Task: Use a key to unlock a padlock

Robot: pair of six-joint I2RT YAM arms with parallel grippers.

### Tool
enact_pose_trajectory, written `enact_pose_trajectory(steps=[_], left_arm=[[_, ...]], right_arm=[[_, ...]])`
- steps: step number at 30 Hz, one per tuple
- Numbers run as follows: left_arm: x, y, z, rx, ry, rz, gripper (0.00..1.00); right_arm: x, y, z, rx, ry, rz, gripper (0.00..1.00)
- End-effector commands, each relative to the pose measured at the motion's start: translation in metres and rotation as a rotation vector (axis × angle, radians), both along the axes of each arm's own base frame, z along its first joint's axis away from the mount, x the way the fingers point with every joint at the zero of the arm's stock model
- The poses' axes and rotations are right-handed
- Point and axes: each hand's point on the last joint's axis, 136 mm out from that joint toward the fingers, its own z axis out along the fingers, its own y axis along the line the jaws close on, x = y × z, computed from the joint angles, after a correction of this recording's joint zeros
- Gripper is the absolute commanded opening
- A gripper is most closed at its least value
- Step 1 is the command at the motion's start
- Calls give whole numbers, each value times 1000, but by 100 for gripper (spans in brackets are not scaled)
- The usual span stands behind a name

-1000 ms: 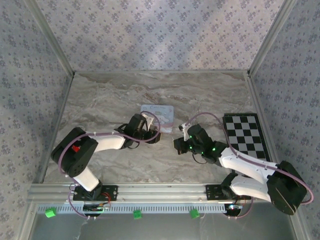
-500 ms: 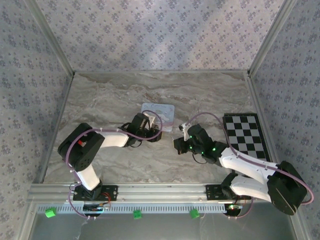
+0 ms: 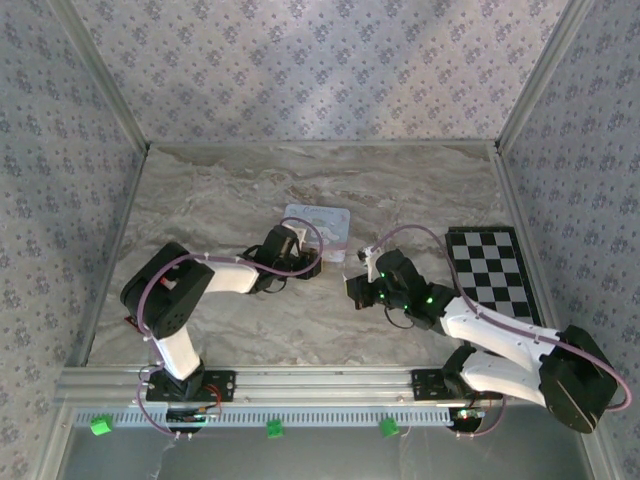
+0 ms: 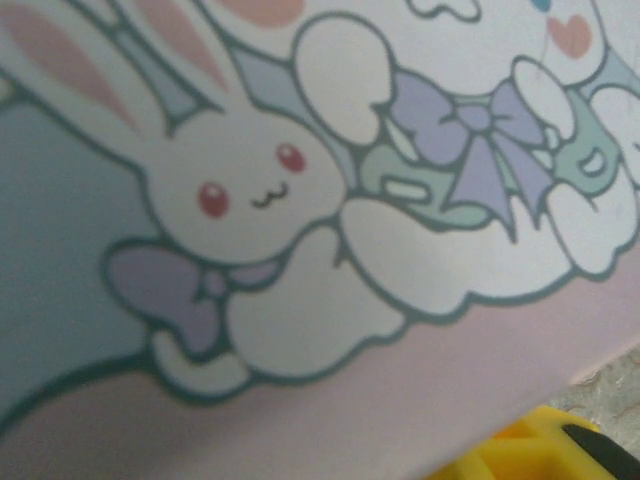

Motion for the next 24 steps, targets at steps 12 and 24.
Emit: enact_pose_trajectory(steps=[12, 24], left_arm=[[2, 1, 4, -45, 4, 20, 32], [-3, 0, 13, -28, 19, 0, 26]], right_arm=[[4, -2, -8, 6, 34, -61, 0], [5, 4, -22, -4, 90, -57, 0]])
